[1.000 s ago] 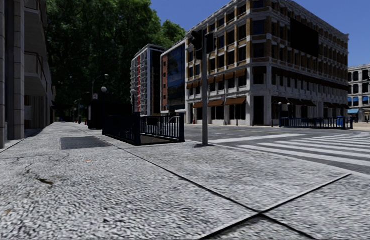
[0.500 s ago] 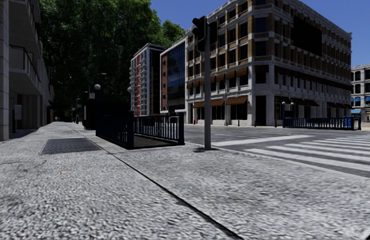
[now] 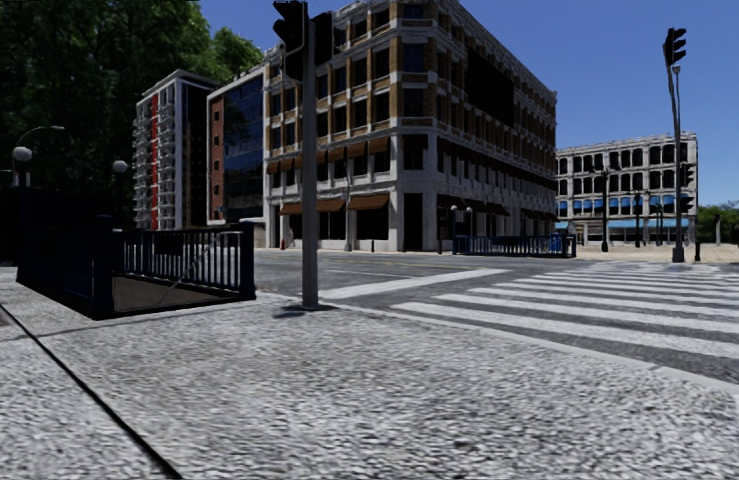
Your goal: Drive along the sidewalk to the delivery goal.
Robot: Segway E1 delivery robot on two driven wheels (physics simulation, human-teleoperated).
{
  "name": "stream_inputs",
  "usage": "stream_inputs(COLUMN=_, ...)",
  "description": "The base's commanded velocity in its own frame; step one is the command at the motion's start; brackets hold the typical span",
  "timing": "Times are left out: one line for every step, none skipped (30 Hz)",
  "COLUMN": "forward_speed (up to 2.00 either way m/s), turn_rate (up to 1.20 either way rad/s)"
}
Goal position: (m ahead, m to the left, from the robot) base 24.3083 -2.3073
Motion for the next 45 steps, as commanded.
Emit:
stream_inputs(forward_speed=1.46, turn_rate=-1.02)
stream_inputs(forward_speed=1.46, turn_rate=-1.02)
stream_inputs(forward_speed=1.46, turn_rate=-1.02)
stream_inputs(forward_speed=1.46, turn_rate=-1.02)
stream_inputs(forward_speed=1.46, turn_rate=-1.02)
stream_inputs(forward_speed=1.46, turn_rate=-1.02)
stream_inputs(forward_speed=1.46, turn_rate=-1.02)
stream_inputs(forward_speed=1.46, turn_rate=-1.02)
stream_inputs(forward_speed=1.46, turn_rate=-1.02)
stream_inputs(forward_speed=1.46, turn_rate=-0.97)
stream_inputs(forward_speed=1.46, turn_rate=-0.51)
stream_inputs(forward_speed=1.46, turn_rate=-0.02)
stream_inputs(forward_speed=1.46, turn_rate=0.0)
stream_inputs(forward_speed=1.46, turn_rate=0.0)
stream_inputs(forward_speed=1.46, turn_rate=0.0)
stream_inputs(forward_speed=1.46, turn_rate=0.0)
stream_inputs(forward_speed=1.46, turn_rate=0.0)
stream_inputs(forward_speed=1.46, turn_rate=0.0)
stream_inputs(forward_speed=1.46, turn_rate=0.0)
stream_inputs(forward_speed=1.46, turn_rate=0.0)
stream_inputs(forward_speed=1.46, turn_rate=0.0)
stream_inputs(forward_speed=1.46, turn_rate=0.0)
stream_inputs(forward_speed=1.46, turn_rate=0.0)
stream_inputs(forward_speed=1.46, turn_rate=0.0)
stream_inputs(forward_speed=1.46, turn_rate=0.0)
stream_inputs(forward_speed=1.46, turn_rate=0.0)
stream_inputs(forward_speed=1.46, turn_rate=0.0)
stream_inputs(forward_speed=1.46, turn_rate=0.0)
stream_inputs(forward_speed=1.46, turn_rate=0.0)
stream_inputs(forward_speed=1.46, turn_rate=0.0)
stream_inputs(forward_speed=1.46, turn_rate=0.0)
stream_inputs(forward_speed=1.46, turn_rate=-0.2)
stream_inputs(forward_speed=1.46, turn_rate=-0.39)
stream_inputs(forward_speed=1.46, turn_rate=-0.64)
stream_inputs(forward_speed=1.46, turn_rate=-0.86)
stream_inputs(forward_speed=1.46, turn_rate=-0.86)
stream_inputs(forward_speed=1.46, turn_rate=-1.0)
stream_inputs(forward_speed=1.46, turn_rate=-1.09)
stream_inputs(forward_speed=1.46, turn_rate=-1.11)
stream_inputs(forward_speed=1.46, turn_rate=-1.12)
stream_inputs(forward_speed=1.46, turn_rate=-1.12)
stream_inputs(forward_speed=1.46, turn_rate=-1.11)
stream_inputs(forward_speed=1.46, turn_rate=-0.97)
stream_inputs(forward_speed=1.46, turn_rate=-0.16)
stream_inputs(forward_speed=1.46, turn_rate=0.0)
